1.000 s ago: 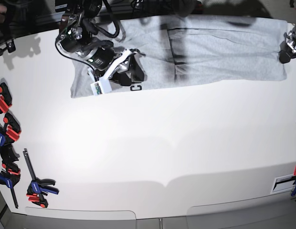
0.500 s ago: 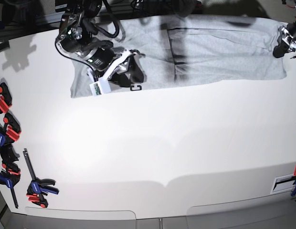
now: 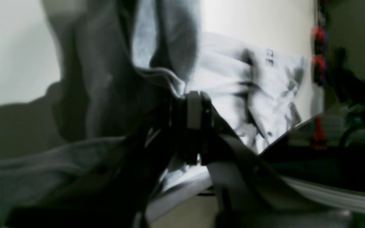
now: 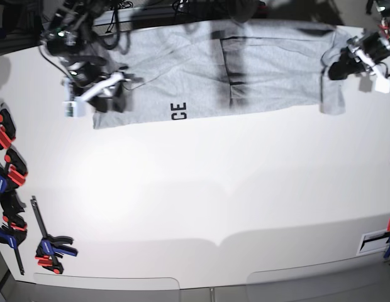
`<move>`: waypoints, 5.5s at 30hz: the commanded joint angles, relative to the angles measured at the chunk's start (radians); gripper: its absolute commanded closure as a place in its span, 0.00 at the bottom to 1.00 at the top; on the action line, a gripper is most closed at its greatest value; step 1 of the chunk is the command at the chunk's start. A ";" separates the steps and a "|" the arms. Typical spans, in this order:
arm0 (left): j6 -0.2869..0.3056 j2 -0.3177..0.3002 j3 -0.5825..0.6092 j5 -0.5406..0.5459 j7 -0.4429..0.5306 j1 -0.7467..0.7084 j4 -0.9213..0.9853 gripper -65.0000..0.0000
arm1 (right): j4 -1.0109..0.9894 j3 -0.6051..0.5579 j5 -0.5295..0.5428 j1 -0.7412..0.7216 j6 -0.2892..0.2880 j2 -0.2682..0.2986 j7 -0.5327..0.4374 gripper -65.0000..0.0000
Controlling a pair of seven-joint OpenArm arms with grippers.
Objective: Fold the T-shirt properly
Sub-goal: 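Grasp the opposite folded side with the left gripper and fold it inward, then press the folded side flat with the left gripper, right gripper repositioning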
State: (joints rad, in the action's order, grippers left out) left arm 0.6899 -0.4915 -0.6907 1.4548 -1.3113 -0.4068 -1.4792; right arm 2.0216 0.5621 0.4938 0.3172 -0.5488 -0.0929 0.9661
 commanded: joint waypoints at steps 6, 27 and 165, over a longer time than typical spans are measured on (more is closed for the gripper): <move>0.008 0.039 0.042 0.029 0.010 -0.008 -0.129 1.00 | 0.018 0.134 0.016 -0.003 0.010 0.098 -0.024 0.59; 0.008 0.215 0.409 0.029 0.031 0.094 -0.138 1.00 | 0.016 0.158 0.041 -0.001 0.034 0.140 -0.016 0.59; 0.008 0.136 0.574 -0.523 0.213 -0.020 -0.496 1.00 | -0.468 -0.044 0.174 -0.085 -0.013 0.239 0.021 0.35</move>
State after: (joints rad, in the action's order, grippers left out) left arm 0.6895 -0.3489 -0.1123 0.9112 -1.1217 -0.4290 -1.9572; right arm 1.5486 0.5159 0.6960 0.2295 -0.5777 0.1360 0.9688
